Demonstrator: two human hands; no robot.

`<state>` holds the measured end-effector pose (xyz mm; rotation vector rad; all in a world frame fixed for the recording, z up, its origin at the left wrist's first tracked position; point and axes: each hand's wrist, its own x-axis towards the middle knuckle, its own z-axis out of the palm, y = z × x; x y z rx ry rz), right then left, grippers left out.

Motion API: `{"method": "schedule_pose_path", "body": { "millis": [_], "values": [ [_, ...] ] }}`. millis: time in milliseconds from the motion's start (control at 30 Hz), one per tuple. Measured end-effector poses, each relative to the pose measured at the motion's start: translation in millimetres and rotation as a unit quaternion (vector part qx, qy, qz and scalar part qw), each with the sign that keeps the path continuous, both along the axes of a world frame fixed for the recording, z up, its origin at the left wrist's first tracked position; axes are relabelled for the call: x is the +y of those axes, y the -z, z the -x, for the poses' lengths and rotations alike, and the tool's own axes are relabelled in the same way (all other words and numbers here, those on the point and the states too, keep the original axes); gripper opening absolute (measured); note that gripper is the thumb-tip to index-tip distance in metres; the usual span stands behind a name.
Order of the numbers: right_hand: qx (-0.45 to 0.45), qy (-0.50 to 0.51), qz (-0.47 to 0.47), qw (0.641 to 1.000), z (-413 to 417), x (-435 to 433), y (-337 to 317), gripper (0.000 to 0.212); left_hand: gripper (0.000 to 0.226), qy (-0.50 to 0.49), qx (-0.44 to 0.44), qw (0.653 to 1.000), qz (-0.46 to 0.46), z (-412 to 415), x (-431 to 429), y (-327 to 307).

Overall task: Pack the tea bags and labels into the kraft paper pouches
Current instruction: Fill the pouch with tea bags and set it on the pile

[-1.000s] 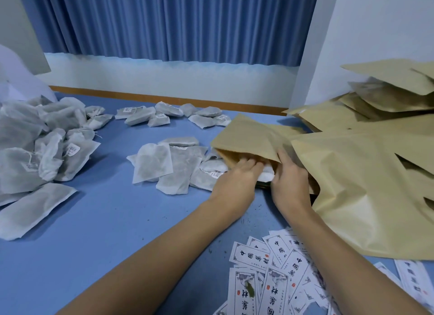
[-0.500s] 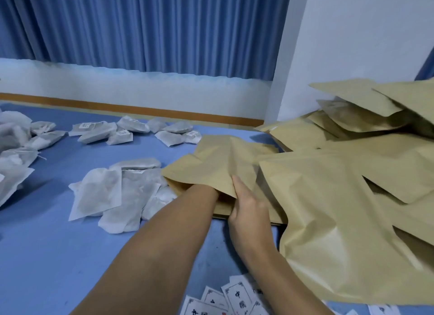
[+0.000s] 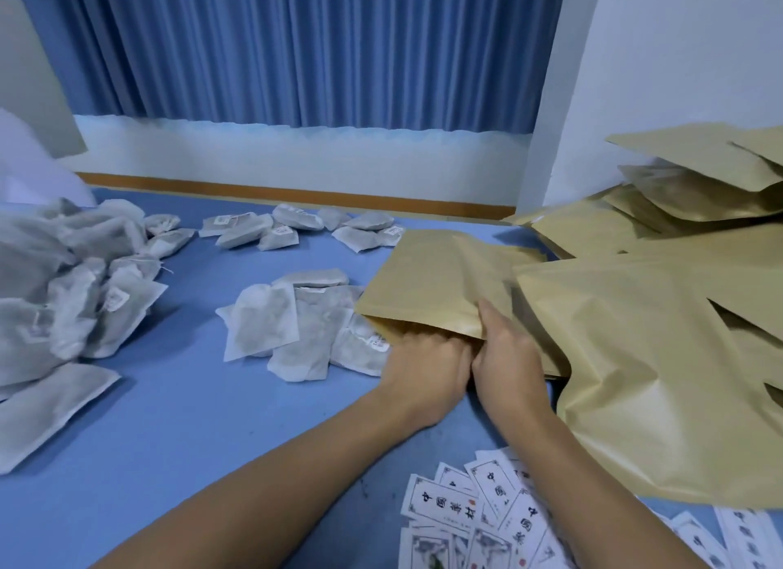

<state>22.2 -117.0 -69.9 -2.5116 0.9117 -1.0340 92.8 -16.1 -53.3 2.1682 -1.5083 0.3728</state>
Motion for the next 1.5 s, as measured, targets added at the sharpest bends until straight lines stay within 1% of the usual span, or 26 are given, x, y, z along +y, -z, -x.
{"method": "schedule_pose_path", "body": {
  "millis": [67, 100, 167, 200, 233, 267, 300, 333, 367, 433, 467, 567, 700, 767, 833, 900, 933, 967, 1033, 1133, 1200, 1267, 1367, 1400, 1433, 1500],
  "values": [
    [0.009, 0.005, 0.003, 1.000, 0.7, -0.4, -0.8, 0.061, 0.018, 0.003, -0.029, 0.999, 0.040, 0.5, 14.3, 4.5],
    [0.010, 0.006, 0.005, 1.000, 1.2, -0.6, -1.5, 0.060, 0.018, -0.008, -0.041, 0.997, 0.072, -1.1, 23.8, 5.2],
    [0.010, 0.008, 0.005, 1.000, 2.9, -1.2, -3.2, 0.057, 0.024, -0.062, -0.027, 0.976, 0.206, -9.3, 36.4, 4.0],
    [0.012, 0.010, 0.006, 1.000, 4.2, -2.3, -4.2, 0.055, 0.024, -0.101, -0.016, 0.967, 0.235, -15.2, 40.0, 4.7],
    [0.017, 0.011, 0.005, 1.000, 6.3, -2.4, -4.2, 0.052, 0.019, -0.142, 0.003, 0.966, 0.217, -20.7, 45.4, 7.6],
    [0.020, 0.013, 0.003, 1.000, 6.7, -4.3, -5.4, 0.049, 0.011, -0.176, 0.021, 0.970, 0.164, -28.6, 47.4, 12.9],
    [0.026, 0.017, -0.002, 1.000, 7.8, -4.5, -5.3, 0.047, 0.019, -0.207, 0.041, 0.973, 0.090, -32.6, 50.4, 17.4],
    [0.031, 0.021, -0.006, 0.999, 8.4, -4.6, -5.4, 0.046, 0.036, -0.221, 0.049, 0.974, 0.018, -36.6, 52.7, 20.8],
    [0.036, 0.023, -0.007, 0.999, 8.7, -4.3, -5.9, 0.046, 0.047, -0.218, 0.055, 0.974, -0.030, -39.3, 54.0, 21.8],
    [0.042, 0.026, -0.002, 0.999, 9.1, -2.3, -6.4, 0.041, 0.050, -0.193, 0.043, 0.980, -0.035, -39.4, 53.2, 22.6],
    [0.042, 0.026, 0.001, 0.999, 9.4, -1.5, -6.4, 0.040, 0.050, -0.178, 0.049, 0.983, -0.007, -39.5, 52.6, 22.4],
    [0.036, 0.026, 0.003, 0.999, 10.4, -0.7, -6.9, 0.040, 0.056, -0.141, 0.128, 0.977, 0.098, -34.7, 53.6, 21.8],
    [0.039, 0.019, 0.008, 0.999, 10.8, 0.0, -7.7, 0.049, 0.033, -0.133, 0.172, 0.944, 0.248, -35.6, 54.6, 16.7],
    [0.032, 0.017, 0.002, 0.999, 10.5, 0.4, -8.3, 0.050, 0.027, -0.126, 0.194, 0.928, 0.291, -37.2, 54.5, 15.2],
    [0.026, 0.021, -0.006, 0.999, 10.2, 1.5, -8.9, 0.050, 0.022, -0.118, 0.217, 0.903, 0.352, -34.8, 55.5, 13.3],
    [0.022, 0.029, -0.010, 0.999, 10.0, 2.2, -8.8, 0.050, 0.025, -0.080, 0.200, 0.871, 0.441, -31.8, 56.6, 7.8],
    [0.020, 0.033, -0.012, 0.999, 9.9, 2.0, -8.9, 0.049, 0.026, -0.050, 0.171, 0.864, 0.471, -31.9, 56.8, 5.7],
    [0.016, 0.035, -0.016, 0.999, 10.1, 2.1, -8.7, 0.050, 0.025, -0.016, 0.130, 0.868, 0.479, -32.4, 57.3, 5.1],
    [-0.003, 0.031, -0.024, 0.999, 9.8, 2.5, -8.6, 0.051, 0.020, 0.066, 0.024, 0.903, 0.425, -34.1, 57.4, 8.2],
    [-0.012, 0.028, -0.017, 0.999, 9.3, 2.6, -9.2, 0.046, 0.014, 0.153, -0.093, 0.953, 0.245, -30.5, 48.9, 16.1],
    [-0.019, 0.019, -0.018, 0.999, 8.9, 2.6, -8.3, 0.043, 0.018, 0.177, -0.125, 0.969, 0.119, -24.9, 41.4, 19.0],
    [-0.025, 0.012, -0.024, 0.999, 8.2, 2.2, -7.7, 0.041, 0.027, 0.167, -0.114, 0.978, 0.049, -23.3, 34.3, 20.9],
    [-0.034, 0.009, -0.013, 0.999, 7.1, 2.0, -7.4, 0.043, 0.047, 0.119, -0.009, 0.993, 0.012, -22.0, 26.9, 15.6],
    [-0.036, 0.004, -0.012, 0.999, 6.7, 1.7, -7.2, 0.046, 0.048, 0.103, 0.028, 0.994, 0.012, -21.7, 23.2, 11.7],
    [-0.039, 0.000, -0.015, 0.999, 6.3, 1.5, -7.1, 0.049, 0.042, 0.087, 0.061, 0.994, 0.015, -21.6, 18.0, 5.9],
    [-0.050, 0.000, -0.029, 0.998, 6.9, 0.4, -8.0, 0.055, 0.023, 0.042, 0.080, 0.996, -0.011, -23.9, 3.7, -5.9]
  ]
}}
